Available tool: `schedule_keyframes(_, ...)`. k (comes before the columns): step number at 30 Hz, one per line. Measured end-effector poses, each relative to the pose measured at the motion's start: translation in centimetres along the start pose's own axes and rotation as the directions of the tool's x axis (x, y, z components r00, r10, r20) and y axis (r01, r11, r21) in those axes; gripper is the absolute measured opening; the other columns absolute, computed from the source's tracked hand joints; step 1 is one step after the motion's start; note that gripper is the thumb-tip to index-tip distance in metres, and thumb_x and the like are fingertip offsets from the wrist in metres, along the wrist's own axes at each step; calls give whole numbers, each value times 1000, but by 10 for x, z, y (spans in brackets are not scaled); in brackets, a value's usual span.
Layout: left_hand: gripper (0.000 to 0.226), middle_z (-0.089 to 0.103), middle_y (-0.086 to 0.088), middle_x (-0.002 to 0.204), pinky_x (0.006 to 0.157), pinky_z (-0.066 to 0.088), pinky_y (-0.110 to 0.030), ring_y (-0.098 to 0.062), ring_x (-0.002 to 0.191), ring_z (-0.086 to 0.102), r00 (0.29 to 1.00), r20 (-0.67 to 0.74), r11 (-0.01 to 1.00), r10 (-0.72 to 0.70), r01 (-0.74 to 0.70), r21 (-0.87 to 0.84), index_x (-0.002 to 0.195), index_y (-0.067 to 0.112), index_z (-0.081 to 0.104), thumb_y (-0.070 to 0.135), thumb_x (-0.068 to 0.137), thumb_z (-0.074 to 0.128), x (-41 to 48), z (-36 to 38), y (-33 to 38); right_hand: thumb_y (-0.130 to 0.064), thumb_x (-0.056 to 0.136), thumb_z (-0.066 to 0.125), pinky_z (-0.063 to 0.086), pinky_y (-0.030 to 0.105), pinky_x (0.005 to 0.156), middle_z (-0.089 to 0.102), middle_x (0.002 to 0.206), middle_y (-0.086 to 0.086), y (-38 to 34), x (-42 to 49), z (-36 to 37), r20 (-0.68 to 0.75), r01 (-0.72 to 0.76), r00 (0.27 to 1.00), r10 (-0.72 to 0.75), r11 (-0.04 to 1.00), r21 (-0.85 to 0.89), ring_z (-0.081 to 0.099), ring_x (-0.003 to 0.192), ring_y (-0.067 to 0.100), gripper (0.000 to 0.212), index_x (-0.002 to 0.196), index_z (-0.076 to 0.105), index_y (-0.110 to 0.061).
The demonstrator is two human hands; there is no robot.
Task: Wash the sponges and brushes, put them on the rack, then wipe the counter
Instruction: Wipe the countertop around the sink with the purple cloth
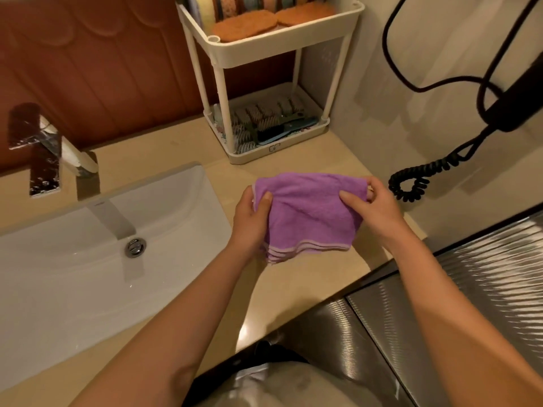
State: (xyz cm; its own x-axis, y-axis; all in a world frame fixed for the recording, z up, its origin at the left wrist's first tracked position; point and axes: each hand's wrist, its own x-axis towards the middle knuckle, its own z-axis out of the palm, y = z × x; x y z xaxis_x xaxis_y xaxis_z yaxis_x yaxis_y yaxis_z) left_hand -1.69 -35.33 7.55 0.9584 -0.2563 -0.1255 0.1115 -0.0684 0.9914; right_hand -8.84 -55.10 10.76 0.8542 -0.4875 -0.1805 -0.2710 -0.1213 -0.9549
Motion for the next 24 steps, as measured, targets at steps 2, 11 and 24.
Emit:
schedule_keyframes(2, 19, 62, -5, 115, 94, 50, -39, -19, 107, 60, 1000, -9, 998, -3, 2, -57, 112, 20, 54, 27, 97, 44, 3, -3, 10, -21, 87, 63, 51, 11, 66, 63, 94, -11, -13, 3, 1, 38, 26, 999, -26, 1000, 8, 59, 88, 3, 22, 109, 58, -20)
schedule_keyframes(11, 35, 59, -8, 124, 96, 49, -39, -21, 110, 60, 943, 55, 891, -327, 327, -315, 126, 9, 46, 28, 97, 46, -1, 14, -5, -37, 92, 53, 46, 35, 80, 62, 101, 1, -27, 36, 2, 39, 220, 972, -232, 837, -502, 57, 94, 21, 24, 106, 55, -18)
schedule_keyframes(24, 65, -2, -7, 159, 118, 4, -44, -26, 147, -3, 996, 88, 448, -33, -64, 892, 150, 19, 7, 40, 95, 36, -7, 19, -47, -42, 94, 18, 8, 48, 115, 17, 158, 8, 56, 48, 66, 253, 312, 945, -206, 348, -884, 10, 146, 30, 57, 147, 28, -22)
